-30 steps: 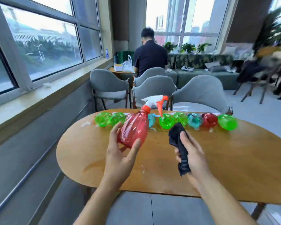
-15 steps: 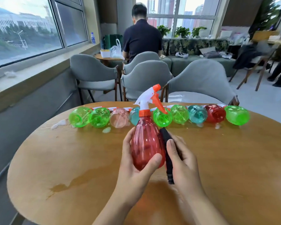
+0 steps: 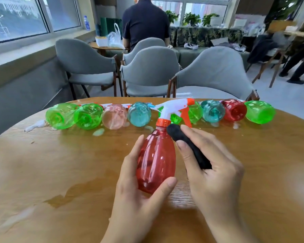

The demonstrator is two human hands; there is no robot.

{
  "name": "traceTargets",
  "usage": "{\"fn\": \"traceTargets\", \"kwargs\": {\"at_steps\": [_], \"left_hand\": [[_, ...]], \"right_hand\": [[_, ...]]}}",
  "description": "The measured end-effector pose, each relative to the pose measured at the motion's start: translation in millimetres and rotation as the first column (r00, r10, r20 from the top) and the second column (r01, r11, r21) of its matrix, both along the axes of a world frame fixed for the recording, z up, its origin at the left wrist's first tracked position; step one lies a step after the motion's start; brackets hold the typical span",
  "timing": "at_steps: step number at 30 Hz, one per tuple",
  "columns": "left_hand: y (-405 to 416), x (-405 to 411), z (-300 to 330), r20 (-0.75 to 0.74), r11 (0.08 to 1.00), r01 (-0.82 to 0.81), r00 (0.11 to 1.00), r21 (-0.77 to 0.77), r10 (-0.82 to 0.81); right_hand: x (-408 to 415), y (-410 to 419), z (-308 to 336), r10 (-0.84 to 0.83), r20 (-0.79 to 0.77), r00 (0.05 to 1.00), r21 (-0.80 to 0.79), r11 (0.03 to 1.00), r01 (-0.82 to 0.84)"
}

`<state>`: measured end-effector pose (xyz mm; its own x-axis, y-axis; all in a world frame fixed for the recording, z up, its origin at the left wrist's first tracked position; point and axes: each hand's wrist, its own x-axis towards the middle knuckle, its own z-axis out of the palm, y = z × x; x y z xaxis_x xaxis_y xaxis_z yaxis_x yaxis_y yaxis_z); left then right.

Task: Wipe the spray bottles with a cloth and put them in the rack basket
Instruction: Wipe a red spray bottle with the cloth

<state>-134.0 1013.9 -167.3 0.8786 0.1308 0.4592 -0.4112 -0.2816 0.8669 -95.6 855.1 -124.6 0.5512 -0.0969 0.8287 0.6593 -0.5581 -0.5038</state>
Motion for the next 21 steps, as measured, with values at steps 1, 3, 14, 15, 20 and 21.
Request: {"fn": "traceTargets", "kwargs": {"at_steps": [1,3,14,15,20,21], "left_hand": [[-1.4,-0.7,0.0,-0.004,1.0,0.019,1.0,-0.024,-0.019],[-3.2,-0.2,-1.7,0.0,0.998,0.056,0.998,-0.032,-0.056],[8.1,7.1,3.1,0.24,0.88,-0.294,0.947,0.372,0.215],[11.8,7.7,5.2,0.233,0.888,-0.302,0.945,0.347,0.23],[11.4,5.9,12.7,0.201,0.914,-0.271,0.955,0.303,0.217],[7.7,5.1,13.1,0.2,0.93,-0.238,0.962,0.279,0.187]], "right_hand": [[2.0,-0.5,-1.3,-0.011,0.0,1.0,-0.008,1.0,0.011],[4.9,0.6,-4.8,-0.014,-0.008,1.0,-0.019,1.0,0.014],[9.9,-0.9,-0.5,0.034,-0.084,0.996,-0.27,0.961,-0.056],[10.9,-2.0,-1.6,0.033,-0.082,0.996,-0.272,0.961,-0.054],[9.0,4.4,2.2,-0.021,0.024,0.999,-0.093,0.995,0.023],[8.1,8.1,3.7,0.005,0.026,1.0,-0.081,0.997,-0.003]]}}
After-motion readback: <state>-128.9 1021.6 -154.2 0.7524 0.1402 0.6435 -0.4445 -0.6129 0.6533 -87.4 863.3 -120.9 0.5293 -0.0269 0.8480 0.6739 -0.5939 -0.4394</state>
